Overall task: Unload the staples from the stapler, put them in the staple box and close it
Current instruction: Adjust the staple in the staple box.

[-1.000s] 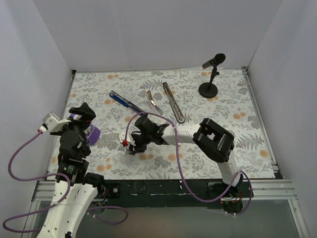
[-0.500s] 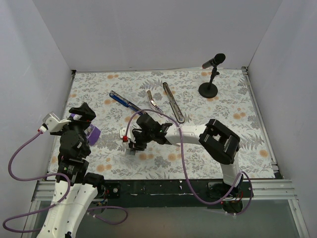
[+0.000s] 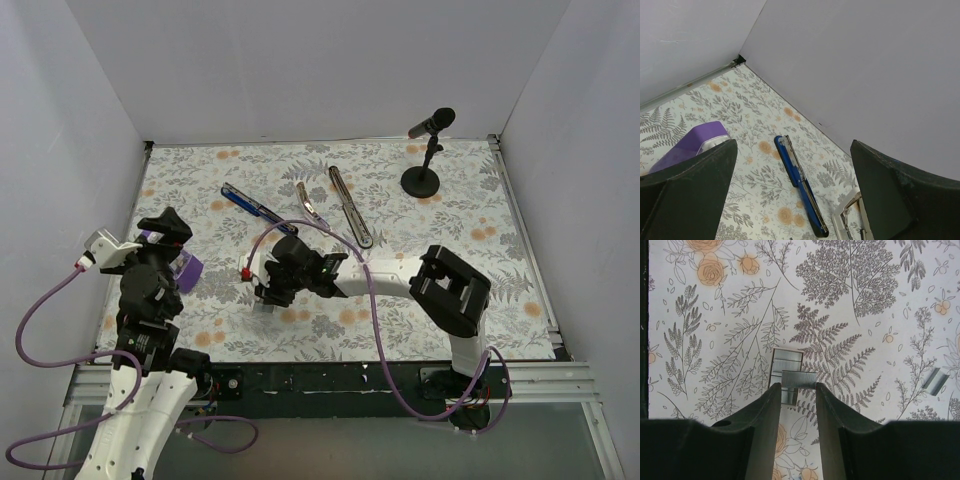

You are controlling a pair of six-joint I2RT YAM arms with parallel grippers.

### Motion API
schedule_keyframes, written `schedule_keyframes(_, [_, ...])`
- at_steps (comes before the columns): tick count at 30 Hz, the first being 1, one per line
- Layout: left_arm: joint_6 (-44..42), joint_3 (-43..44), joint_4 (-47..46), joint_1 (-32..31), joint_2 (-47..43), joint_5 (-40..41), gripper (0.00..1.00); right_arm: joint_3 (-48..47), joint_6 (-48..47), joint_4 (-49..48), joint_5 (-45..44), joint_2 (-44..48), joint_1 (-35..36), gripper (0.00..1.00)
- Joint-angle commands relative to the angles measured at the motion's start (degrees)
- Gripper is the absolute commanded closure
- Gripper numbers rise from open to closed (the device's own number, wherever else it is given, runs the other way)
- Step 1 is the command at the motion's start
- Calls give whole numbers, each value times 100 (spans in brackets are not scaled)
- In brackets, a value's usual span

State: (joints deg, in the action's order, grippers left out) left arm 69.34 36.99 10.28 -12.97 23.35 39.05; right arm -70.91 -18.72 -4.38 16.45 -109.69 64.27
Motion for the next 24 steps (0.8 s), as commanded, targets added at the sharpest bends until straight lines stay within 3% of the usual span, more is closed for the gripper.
schedule_keyframes(1, [-8, -17, 53, -3, -112, 191, 2, 95, 298, 95, -282, 150, 103, 59])
schedule_keyframes(24, [0, -25, 44, 5, -85, 209, 2, -397, 396, 746, -590, -228, 323, 59])
